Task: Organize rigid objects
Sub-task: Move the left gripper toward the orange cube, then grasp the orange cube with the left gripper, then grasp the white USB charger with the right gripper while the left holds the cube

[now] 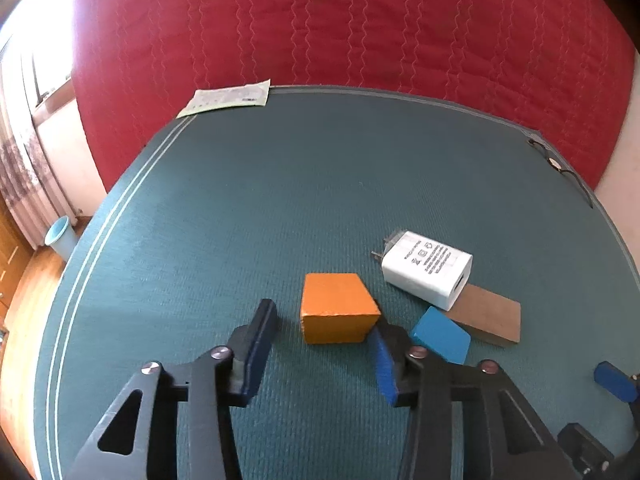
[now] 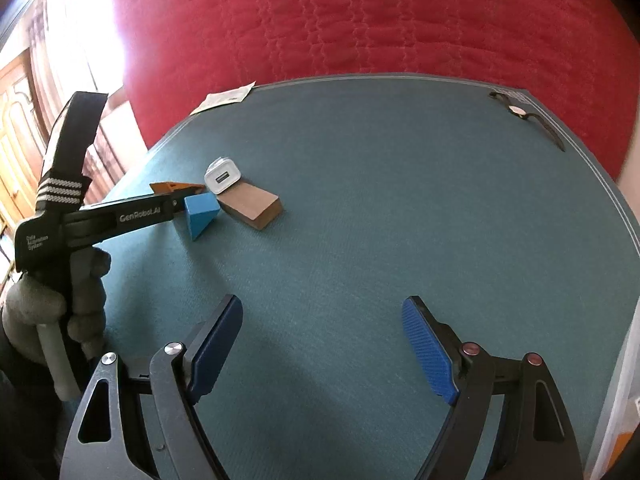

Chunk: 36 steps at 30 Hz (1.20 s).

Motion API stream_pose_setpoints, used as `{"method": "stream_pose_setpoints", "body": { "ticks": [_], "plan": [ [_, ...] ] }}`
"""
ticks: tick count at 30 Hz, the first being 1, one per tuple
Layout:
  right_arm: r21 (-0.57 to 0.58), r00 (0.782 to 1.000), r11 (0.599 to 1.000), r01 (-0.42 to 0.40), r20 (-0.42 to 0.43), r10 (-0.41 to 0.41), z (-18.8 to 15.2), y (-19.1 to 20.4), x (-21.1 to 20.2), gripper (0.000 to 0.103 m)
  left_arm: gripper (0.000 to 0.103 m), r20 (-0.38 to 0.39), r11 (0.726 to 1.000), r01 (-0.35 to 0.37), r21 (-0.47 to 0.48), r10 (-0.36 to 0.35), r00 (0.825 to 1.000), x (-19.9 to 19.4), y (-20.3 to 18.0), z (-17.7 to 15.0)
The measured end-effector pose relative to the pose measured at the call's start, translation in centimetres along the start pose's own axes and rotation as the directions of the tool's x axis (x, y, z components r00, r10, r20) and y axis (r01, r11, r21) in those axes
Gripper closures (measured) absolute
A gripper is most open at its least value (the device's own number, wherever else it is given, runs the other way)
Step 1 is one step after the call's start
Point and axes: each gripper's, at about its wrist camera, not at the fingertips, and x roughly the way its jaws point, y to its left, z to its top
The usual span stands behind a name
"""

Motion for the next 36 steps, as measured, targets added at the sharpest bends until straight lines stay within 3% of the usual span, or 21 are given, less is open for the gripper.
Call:
{"method": "stream_pose_setpoints", "body": {
  "ticks": [3, 7, 17, 27, 36],
  "plan": [
    [-0.026, 1.0, 1.0, -0.006, -0.002, 0.006, 0.4, 0.8, 0.4, 0.02, 0.072, 0.007, 1.0, 0.018, -0.001, -0.018, 1.0, 0.0, 0.0, 0.1],
    [-0.043, 1.0, 0.999, -0.019, -0.001, 0.019, 1.2, 1.8, 1.1, 0.02, 0.072, 0.014, 1.0, 0.023, -0.003, -0.023, 1.0, -0.2, 0.2, -0.1],
    [-0.084, 0.997, 0.996, -0.043, 0.064, 0.048, 4.8, 4.5, 2.5, 0.022, 0.072, 0.07, 0.995, -0.075, -0.061, 0.079, 0.994, -1.5, 1.4, -0.5],
    [-0.197, 0.998, 0.979, -0.049, 0.033, 0.057, 8.6, 7.1, 6.7, 0.046, 0.072, 0.07, 0.989, -0.095, -0.112, 0.103, 0.992, -2.1, 2.5, -0.8],
    [-0.246, 0.997, 0.967, -0.069, -0.035, 0.062, 10.1, 8.5, 10.5, 0.053, 0.072, 0.062, 0.987, -0.091, -0.131, 0.1, 0.993, -2.0, 3.1, -0.9]
  ]
}}
